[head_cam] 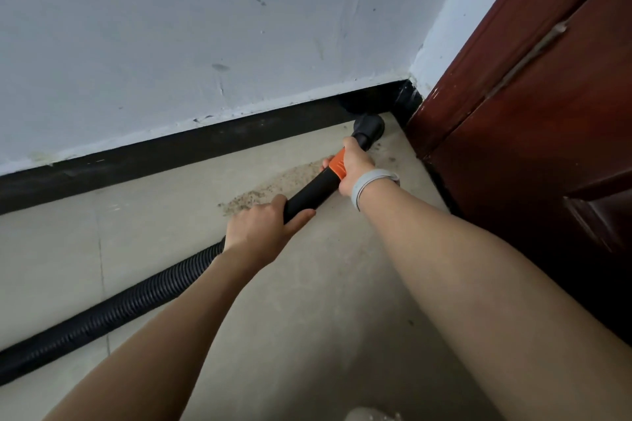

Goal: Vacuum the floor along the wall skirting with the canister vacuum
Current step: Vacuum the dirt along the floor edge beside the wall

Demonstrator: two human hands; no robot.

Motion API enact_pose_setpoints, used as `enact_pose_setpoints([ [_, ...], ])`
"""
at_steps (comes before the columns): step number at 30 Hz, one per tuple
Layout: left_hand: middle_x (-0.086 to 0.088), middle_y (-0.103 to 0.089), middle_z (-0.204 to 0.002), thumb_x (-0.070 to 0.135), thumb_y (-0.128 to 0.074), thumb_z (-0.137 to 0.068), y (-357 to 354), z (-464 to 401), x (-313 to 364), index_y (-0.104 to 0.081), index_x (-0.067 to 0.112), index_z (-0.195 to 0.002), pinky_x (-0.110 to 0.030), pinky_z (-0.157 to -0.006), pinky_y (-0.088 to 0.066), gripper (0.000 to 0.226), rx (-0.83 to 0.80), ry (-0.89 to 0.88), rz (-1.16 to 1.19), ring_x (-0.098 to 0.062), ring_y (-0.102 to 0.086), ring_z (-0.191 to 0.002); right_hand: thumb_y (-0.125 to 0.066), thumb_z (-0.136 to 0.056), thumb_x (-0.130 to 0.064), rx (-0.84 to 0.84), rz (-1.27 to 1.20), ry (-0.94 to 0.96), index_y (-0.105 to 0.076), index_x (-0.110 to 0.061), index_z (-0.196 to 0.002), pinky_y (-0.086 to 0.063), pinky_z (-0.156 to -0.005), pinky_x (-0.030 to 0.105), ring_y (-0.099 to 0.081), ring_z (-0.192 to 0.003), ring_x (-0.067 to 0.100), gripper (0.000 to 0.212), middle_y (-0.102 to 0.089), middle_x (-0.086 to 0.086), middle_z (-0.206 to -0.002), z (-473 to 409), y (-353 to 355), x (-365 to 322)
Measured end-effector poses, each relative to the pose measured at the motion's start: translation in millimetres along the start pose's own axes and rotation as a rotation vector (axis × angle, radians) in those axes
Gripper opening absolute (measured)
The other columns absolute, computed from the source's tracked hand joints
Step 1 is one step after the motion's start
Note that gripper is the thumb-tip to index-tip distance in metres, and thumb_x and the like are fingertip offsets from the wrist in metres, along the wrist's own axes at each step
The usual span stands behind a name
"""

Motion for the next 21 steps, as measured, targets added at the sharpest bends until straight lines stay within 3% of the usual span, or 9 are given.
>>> enact_pose_setpoints([
  [7, 0.003, -0.048, -0.069, 0.068, -0.027, -0.088, -6.4, -15.9, 25.2, -0.043, 0.02, -0.098, -0.032, -0.062, -0.043, 0.051, -0.025, -0.019, 0.03, -0.022, -0.054, -0.07, -0.054, -0.09, -0.027, -0.005, -0.041, -0.03, -0.045, -0.005, -0.096, -0.056, -0.075, 0.036, -0.055, -0.057, 0.024, 0.025, -0.055, 0.015, -0.088, -17.3, 25.8, -18.8],
  [9, 0.001, -0.052, -0.074, 0.068, -0.028, -0.088, -5.0, -20.4, 28.2, -0.046, 0.02, -0.102, -0.031, -0.061, -0.042, 0.053, -0.033, -0.034, 0.024, -0.022, -0.054, -0.07, -0.054, -0.09, -0.028, 0.005, -0.034, -0.024, -0.044, -0.006, -0.105, -0.057, -0.071, 0.034, -0.057, -0.058, 0.024, 0.029, -0.055, 0.016, -0.098, -19.0, 29.7, -21.1],
  [14, 0.003, -0.049, -0.072, 0.067, -0.028, -0.09, -1.3, -23.5, 35.3, -0.046, 0.02, -0.104, -0.031, -0.061, -0.039, 0.053, -0.085, -0.11, 0.001, -0.021, -0.052, -0.069, -0.054, -0.089, -0.028, 0.064, -0.066, -0.046, -0.043, -0.009, -0.11, -0.055, -0.058, 0.029, -0.058, -0.052, 0.022, 0.03, -0.055, 0.013, -0.097, -22.4, 42.4, -20.6],
  [17, 0.006, -0.043, -0.067, 0.066, -0.027, -0.09, -5.7, -17.0, 38.3, -0.044, 0.021, -0.098, -0.031, -0.06, -0.037, 0.049, -0.095, -0.119, 0.018, -0.021, -0.05, -0.068, -0.056, -0.088, -0.03, 0.082, -0.081, -0.031, -0.045, -0.011, -0.119, -0.051, -0.047, 0.027, -0.059, -0.061, 0.023, 0.039, -0.054, 0.013, -0.104, -22.7, 46.6, -15.7],
  [21, 0.007, -0.043, -0.065, 0.067, -0.029, -0.09, -9.8, -5.8, 39.5, -0.041, 0.022, -0.096, -0.03, -0.06, -0.037, 0.047, -0.097, -0.153, 0.0, -0.019, -0.049, -0.066, -0.061, -0.085, -0.032, 0.041, -0.174, -0.055, -0.046, -0.011, -0.09, -0.051, -0.052, 0.027, -0.053, -0.041, 0.019, 0.026, -0.053, 0.008, -0.067, -14.7, 59.2, -1.1],
])
Point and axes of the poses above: each hand's wrist, its own z-axis away from the middle knuckle, its own y-axis out of the back of the hand, x = y × z, the point moved 1 cm from there along -z, towards the middle knuckle
